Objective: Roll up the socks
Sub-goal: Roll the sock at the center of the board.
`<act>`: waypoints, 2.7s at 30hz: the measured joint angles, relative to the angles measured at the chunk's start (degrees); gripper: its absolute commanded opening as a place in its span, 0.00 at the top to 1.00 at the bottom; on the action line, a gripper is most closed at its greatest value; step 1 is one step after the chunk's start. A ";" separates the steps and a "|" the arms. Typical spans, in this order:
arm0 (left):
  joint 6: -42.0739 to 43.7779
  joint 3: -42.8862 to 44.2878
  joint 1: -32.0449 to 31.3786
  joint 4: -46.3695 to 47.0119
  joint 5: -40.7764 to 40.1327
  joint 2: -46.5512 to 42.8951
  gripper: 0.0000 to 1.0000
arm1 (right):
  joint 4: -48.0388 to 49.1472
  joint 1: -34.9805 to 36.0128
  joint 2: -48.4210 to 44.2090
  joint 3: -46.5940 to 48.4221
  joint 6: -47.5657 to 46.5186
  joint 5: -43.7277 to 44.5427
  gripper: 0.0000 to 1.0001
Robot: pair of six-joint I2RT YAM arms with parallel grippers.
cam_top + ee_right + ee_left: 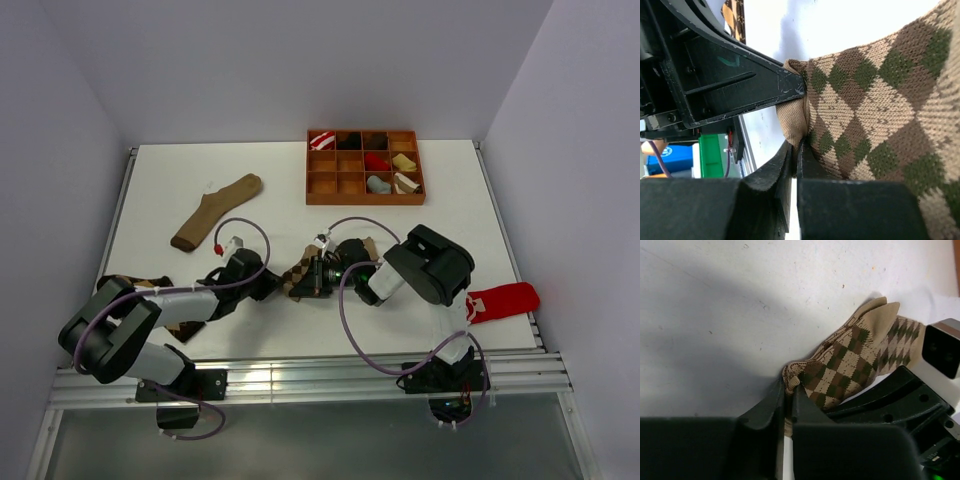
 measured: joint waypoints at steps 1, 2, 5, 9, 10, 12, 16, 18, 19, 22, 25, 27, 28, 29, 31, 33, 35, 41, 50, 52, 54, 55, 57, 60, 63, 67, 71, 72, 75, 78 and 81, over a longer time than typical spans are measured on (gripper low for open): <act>0.09 0.66 -0.07 -1.05 -0.15 0.02 0.99 | -0.63 0.00 -0.31 0.04 -0.42 0.07 0.91; 0.50 1.51 -0.17 -2.62 -0.20 0.02 0.99 | -1.60 0.02 -0.87 0.04 -1.09 0.31 0.86; 2.56 5.86 -0.85 -9.99 -0.81 0.17 1.00 | -6.36 0.28 -3.85 0.07 -4.09 1.92 0.70; 5.62 14.34 -2.23 -21.44 -3.19 1.92 0.99 | -14.36 1.73 -10.23 0.04 -9.60 7.32 0.56; 6.38 16.76 -2.58 -24.30 -3.85 2.71 1.00 | -15.91 2.19 -11.80 0.04 -10.88 9.20 0.54; 7.72 20.68 -3.04 -28.81 -4.72 4.22 1.00 | -18.97 3.34 -15.15 -0.07 -13.73 12.96 0.50; 10.25 26.29 -3.26 -36.17 -5.14 8.44 1.00 | -23.63 8.13 -22.71 -0.94 -20.15 25.03 0.48; 11.21 28.11 -3.26 -38.97 -5.07 10.78 1.00 | -24.92 11.56 -25.42 -1.20 -23.37 31.52 0.47; 11.67 28.81 -3.26 -40.09 -5.07 11.85 1.00 | -25.33 13.60 -26.36 -1.25 -24.85 34.88 0.47; 12.52 30.38 -3.23 -42.29 -4.81 13.70 1.00 | -25.57 18.36 -27.08 -1.25 -28.79 43.12 0.47; 13.16 31.32 -3.26 -43.34 -4.59 14.29 1.00 | -25.86 21.38 -26.71 -1.33 -31.65 48.74 0.47; 13.51 31.91 -3.23 -43.98 -4.42 14.75 1.00 | -25.73 23.04 -25.97 -1.33 -33.42 52.11 0.47; 13.55 32.30 -3.23 -44.39 -4.39 15.02 1.00 | -25.70 23.63 -25.42 -1.31 -34.23 53.48 0.48; 13.70 32.76 -3.23 -44.83 -4.22 15.34 1.00 | -25.73 24.37 -24.72 -1.31 -35.12 55.08 0.48; 14.05 33.59 -3.23 -45.66 -4.07 15.93 1.00 | -25.73 25.90 -23.04 -1.16 -36.81 57.86 0.49; 14.47 34.16 -3.23 -46.27 -3.91 16.33 1.00 | -25.79 27.43 -21.33 -0.85 -38.29 60.00 0.50; 14.71 34.53 -3.23 -46.62 -3.61 16.61 1.00 | -25.77 28.68 -19.96 -0.42 -39.63 61.88 0.51; 14.99 35.12 -3.23 -47.08 -2.91 17.11 1.00 | -25.40 31.32 -17.97 1.18 -42.95 66.38 0.51; 14.99 35.30 -3.23 -47.34 -2.62 17.22 1.00 | -25.31 32.59 -14.51 4.44 -46.34 69.59 0.51; 14.99 35.45 -3.23 -47.54 -2.62 17.31 1.00 | -25.31 32.81 -13.29 4.94 -46.75 69.77 0.53; 14.99 35.67 -3.23 -47.74 -2.60 17.49 1.00 | -25.40 33.05 -12.20 5.27 -47.04 69.88 0.54; 14.99 35.80 -3.23 -47.84 -2.56 17.59 1.00 | -25.40 33.18 -11.72 5.46 -47.15 70.01 0.56; 15.02 35.91 -3.23 -48.00 -2.54 17.66 1.00 | -25.38 33.44 -10.60 5.97 -47.45 70.64 0.58; 15.02 36.00 -3.21 -48.09 -2.54 17.75 1.00 | -25.29 33.70 -9.57 6.64 -48.00 72.19 0.69; 15.06 36.26 -3.19 -48.26 -2.51 17.92 0.98 | -25.18 33.81 -8.92 6.99 -48.52 73.90 0.89; 15.02 36.26 -3.10 -48.24 -2.58 17.92 0.86 | -24.98 33.86 -8.72 7.13 -48.28 74.51 1.00; 14.71 36.24 -3.06 -48.39 -3.15 17.31 0.75 | -24.83 33.64 -9.07 6.91 -47.36 73.53 1.00; 14.60 36.17 -2.95 -48.54 -3.17 16.85 0.71 | -24.65 33.35 -9.53 6.49 -46.82 72.50 1.00; 13.92 35.17 -2.25 -48.54 -3.34 13.35 0.55 | -24.04 31.89 -11.54 4.72 -44.92 68.63 1.00; 12.52 33.31 -0.61 -47.58 -4.31 7.45 0.35 | -23.69 30.10 -13.55 3.15 -42.84 63.76 1.00; 10.64 30.38 1.38 -44.96 -5.77 0.50 0.21 | -23.28 27.21 -15.45 1.68 -39.80 56.83 1.00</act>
